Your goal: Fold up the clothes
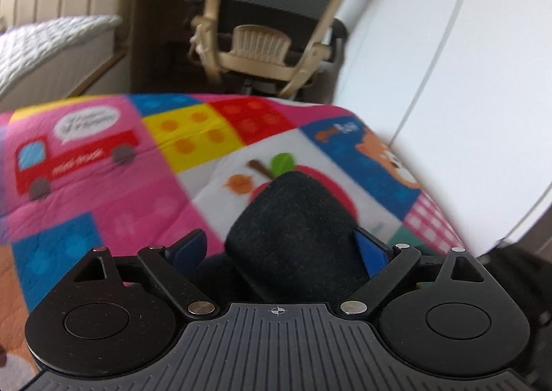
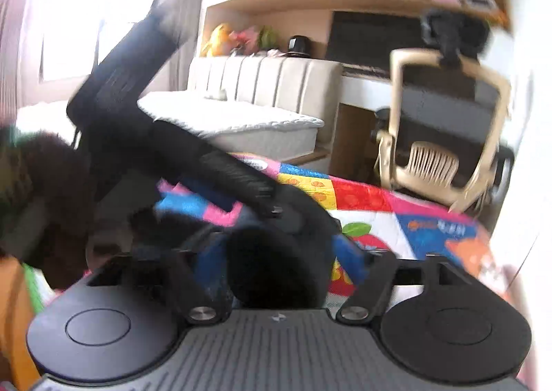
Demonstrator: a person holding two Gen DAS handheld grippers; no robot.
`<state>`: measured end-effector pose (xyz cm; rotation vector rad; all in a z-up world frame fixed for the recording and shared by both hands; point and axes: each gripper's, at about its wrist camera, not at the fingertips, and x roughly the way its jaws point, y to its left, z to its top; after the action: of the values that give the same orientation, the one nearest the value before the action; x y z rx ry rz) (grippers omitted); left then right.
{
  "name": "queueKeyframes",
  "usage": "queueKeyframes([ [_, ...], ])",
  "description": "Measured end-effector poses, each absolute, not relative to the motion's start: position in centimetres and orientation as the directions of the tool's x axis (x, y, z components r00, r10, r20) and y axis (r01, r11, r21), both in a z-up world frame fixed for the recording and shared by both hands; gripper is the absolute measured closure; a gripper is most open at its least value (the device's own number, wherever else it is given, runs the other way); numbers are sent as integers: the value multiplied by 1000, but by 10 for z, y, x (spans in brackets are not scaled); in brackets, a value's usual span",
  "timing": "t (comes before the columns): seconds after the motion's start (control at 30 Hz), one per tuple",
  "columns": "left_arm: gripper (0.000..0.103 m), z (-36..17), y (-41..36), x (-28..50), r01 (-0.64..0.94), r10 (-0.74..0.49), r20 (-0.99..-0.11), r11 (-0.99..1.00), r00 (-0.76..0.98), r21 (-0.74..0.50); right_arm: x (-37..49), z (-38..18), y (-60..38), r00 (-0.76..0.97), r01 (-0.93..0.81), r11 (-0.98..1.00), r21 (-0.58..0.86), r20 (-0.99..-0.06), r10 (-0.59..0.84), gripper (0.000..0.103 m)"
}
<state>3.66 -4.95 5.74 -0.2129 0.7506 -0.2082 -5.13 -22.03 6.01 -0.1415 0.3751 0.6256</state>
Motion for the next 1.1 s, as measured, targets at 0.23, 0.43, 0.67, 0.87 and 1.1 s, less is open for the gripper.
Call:
queueKeyframes([
  [0.23, 6, 48, -24, 34, 65, -279, -652, 941, 705, -332, 9, 29, -266, 601, -436, 713, 550, -411, 685, 16],
  [0.43, 6, 42, -13, 38, 25, -275, -670, 934, 690, -357, 21, -4, -252, 509, -328, 571, 752, -368, 778, 25],
  [0.67, 6, 42, -31, 45, 37, -273, -685, 940, 675, -338, 9, 17, -253, 585, -403, 699, 590, -422, 693, 52],
  [0.87, 7, 50, -64, 59, 123, -355, -650, 919, 672, -375, -8, 44, -272, 702, -435, 835, 337, -454, 549, 52],
  [1.1, 7, 75, -67, 45, 173, -355, -610, 925, 708, -338, -57, 44, -219, 756, -584, 793, -172, -470, 455, 51],
])
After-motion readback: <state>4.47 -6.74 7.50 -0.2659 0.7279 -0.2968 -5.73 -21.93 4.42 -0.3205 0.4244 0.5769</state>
